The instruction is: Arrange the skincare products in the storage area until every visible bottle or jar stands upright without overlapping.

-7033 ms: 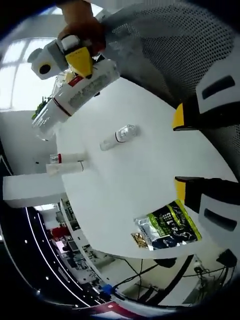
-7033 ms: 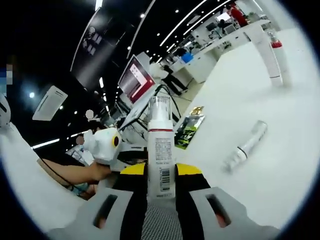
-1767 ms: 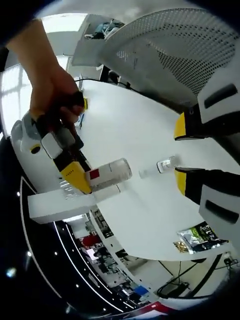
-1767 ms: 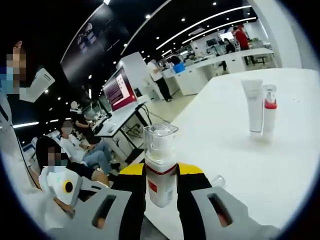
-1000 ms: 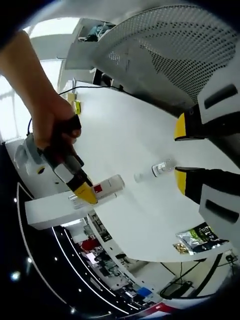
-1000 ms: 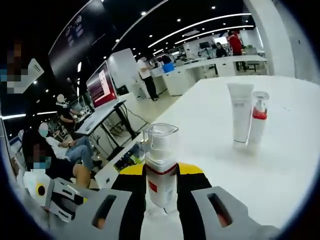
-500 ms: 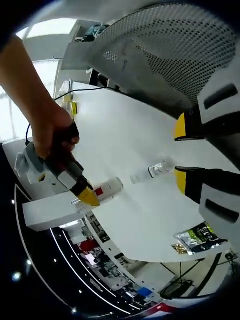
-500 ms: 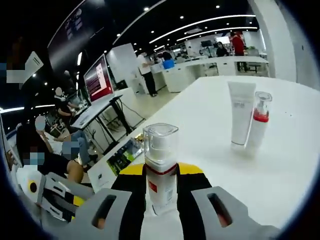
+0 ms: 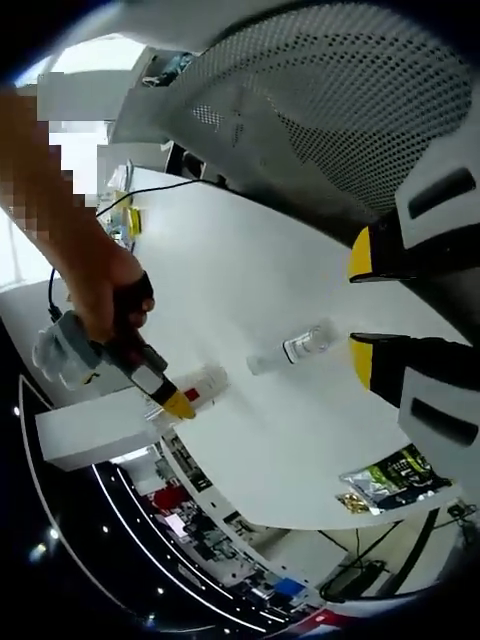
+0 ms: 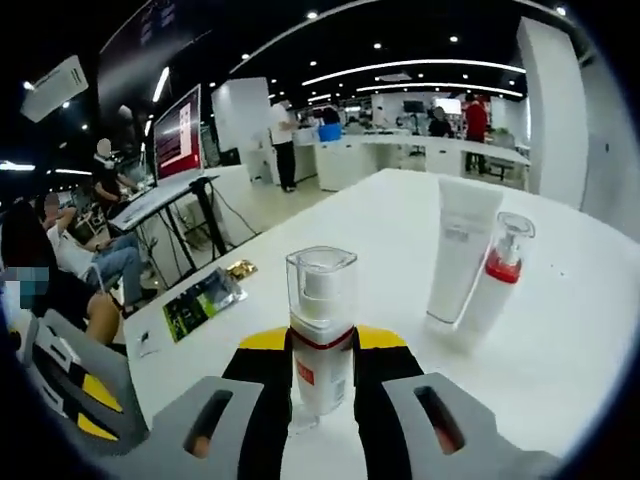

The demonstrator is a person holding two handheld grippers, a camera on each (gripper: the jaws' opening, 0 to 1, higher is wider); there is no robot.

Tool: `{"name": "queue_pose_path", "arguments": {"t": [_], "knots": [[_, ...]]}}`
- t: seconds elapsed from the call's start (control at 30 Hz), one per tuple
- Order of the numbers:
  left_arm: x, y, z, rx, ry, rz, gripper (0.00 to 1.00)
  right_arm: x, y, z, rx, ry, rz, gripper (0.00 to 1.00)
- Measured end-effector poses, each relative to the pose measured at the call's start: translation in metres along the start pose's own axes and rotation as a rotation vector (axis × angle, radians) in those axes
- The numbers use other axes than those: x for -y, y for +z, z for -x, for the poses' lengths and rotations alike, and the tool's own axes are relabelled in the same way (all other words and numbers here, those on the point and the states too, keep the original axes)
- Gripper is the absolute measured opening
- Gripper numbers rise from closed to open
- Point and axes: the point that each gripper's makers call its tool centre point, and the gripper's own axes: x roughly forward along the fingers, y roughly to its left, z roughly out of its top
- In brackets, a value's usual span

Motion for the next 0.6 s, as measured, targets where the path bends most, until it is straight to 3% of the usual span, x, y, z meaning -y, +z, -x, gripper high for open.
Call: {"name": "queue_pose_path", "arguments": {"t": [0.2,0.33,0.6], "knots": [[0.001,-0.002,-0.001,-0.011,-0.010,0.024,0.21,0.016,0.001,-0.012,0.004,-0.024,0.030,0.20],[0.002,-0.003,-0.002,-0.019,-0.014,0.031,0.21,0.024,0.007,-0.019,0.055,-0.013,0.025,0.20],[0.004,-0.007,-0.003,-0.040,-0.021,0.026,0.21,0.048,0.000,-0.034,0.086,-0.047,0.028,0.20]]}}
